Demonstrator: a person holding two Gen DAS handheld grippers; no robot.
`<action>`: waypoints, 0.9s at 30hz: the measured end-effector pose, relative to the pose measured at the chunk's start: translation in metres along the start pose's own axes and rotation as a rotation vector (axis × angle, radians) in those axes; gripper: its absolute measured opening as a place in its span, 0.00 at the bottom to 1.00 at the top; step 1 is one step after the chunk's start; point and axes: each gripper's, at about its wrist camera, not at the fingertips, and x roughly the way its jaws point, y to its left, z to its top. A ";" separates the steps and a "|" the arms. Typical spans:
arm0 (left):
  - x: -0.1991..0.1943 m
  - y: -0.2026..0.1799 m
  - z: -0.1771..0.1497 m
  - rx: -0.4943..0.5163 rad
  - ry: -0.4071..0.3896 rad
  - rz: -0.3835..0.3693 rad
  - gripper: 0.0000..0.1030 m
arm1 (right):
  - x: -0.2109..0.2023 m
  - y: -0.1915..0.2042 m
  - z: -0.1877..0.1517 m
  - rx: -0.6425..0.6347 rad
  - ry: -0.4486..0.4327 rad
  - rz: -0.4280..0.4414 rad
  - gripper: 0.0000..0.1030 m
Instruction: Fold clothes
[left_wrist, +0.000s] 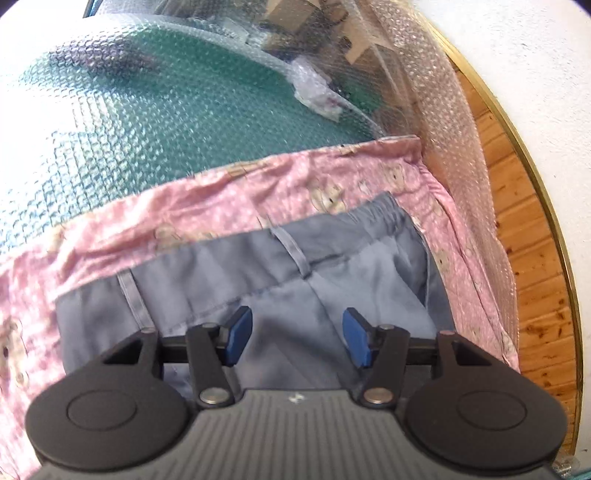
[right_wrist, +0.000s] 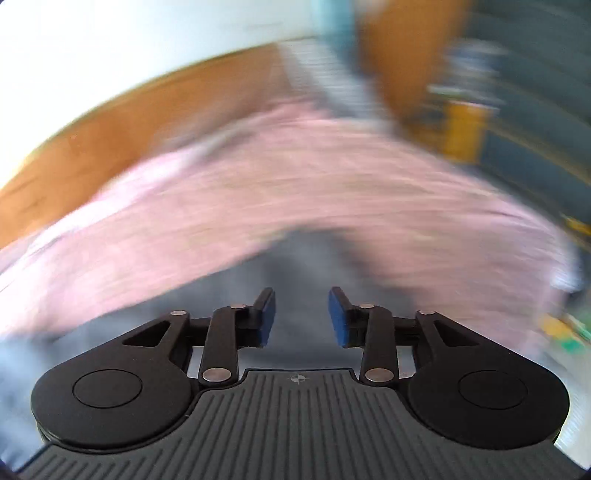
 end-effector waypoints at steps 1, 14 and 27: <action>0.000 0.001 0.006 0.004 -0.002 0.003 0.54 | -0.002 0.036 -0.009 -0.080 0.032 0.114 0.40; -0.043 0.018 0.012 -0.042 -0.012 -0.017 0.59 | 0.020 0.450 -0.204 -1.363 0.007 0.671 0.42; -0.007 0.032 -0.019 -0.054 0.191 -0.122 0.69 | -0.030 0.389 -0.156 -1.184 -0.026 0.664 0.00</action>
